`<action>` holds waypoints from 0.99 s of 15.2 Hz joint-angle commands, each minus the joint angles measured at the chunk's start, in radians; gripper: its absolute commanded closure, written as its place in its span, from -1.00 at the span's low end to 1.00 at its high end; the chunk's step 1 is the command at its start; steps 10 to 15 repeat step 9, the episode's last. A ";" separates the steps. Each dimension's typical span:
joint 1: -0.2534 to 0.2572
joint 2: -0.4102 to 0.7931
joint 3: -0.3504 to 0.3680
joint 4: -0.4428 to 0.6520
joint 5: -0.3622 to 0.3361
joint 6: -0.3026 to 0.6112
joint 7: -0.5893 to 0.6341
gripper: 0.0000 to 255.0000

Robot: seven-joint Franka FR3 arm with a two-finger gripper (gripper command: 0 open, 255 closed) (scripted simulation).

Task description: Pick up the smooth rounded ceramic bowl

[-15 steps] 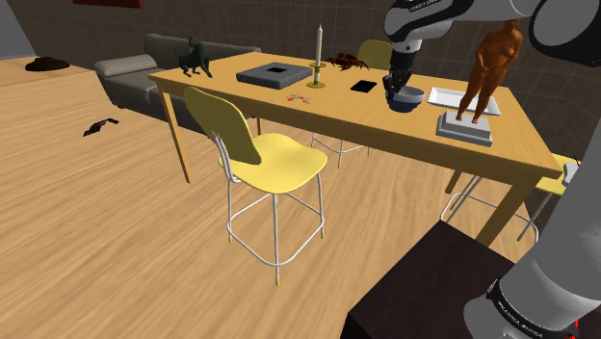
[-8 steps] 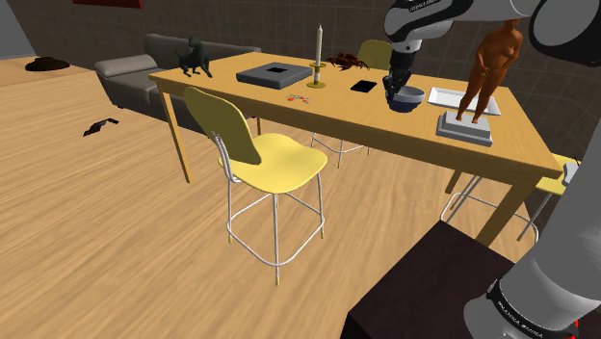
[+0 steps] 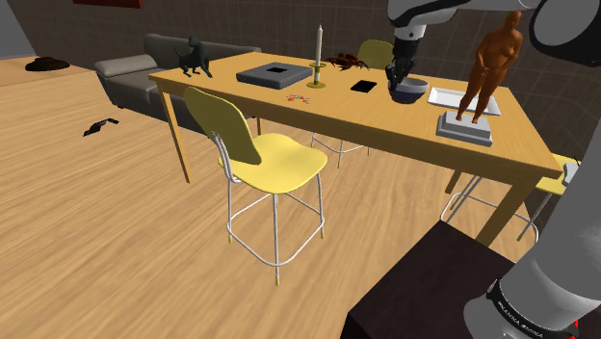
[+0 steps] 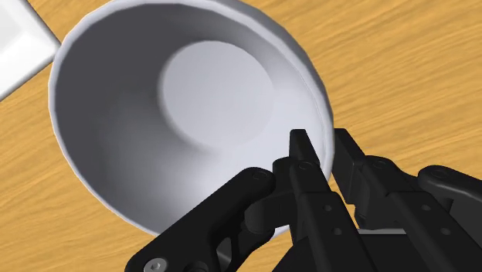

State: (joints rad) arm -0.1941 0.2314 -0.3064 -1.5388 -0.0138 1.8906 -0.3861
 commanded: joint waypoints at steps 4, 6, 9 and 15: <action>-0.003 0.006 -0.001 0.076 0.003 -0.070 -0.004 1.00; -0.004 0.010 -0.001 0.109 0.004 -0.099 -0.007 1.00; -0.006 0.013 -0.002 0.129 0.005 -0.116 -0.008 1.00; -0.006 0.013 -0.002 0.129 0.005 -0.116 -0.008 1.00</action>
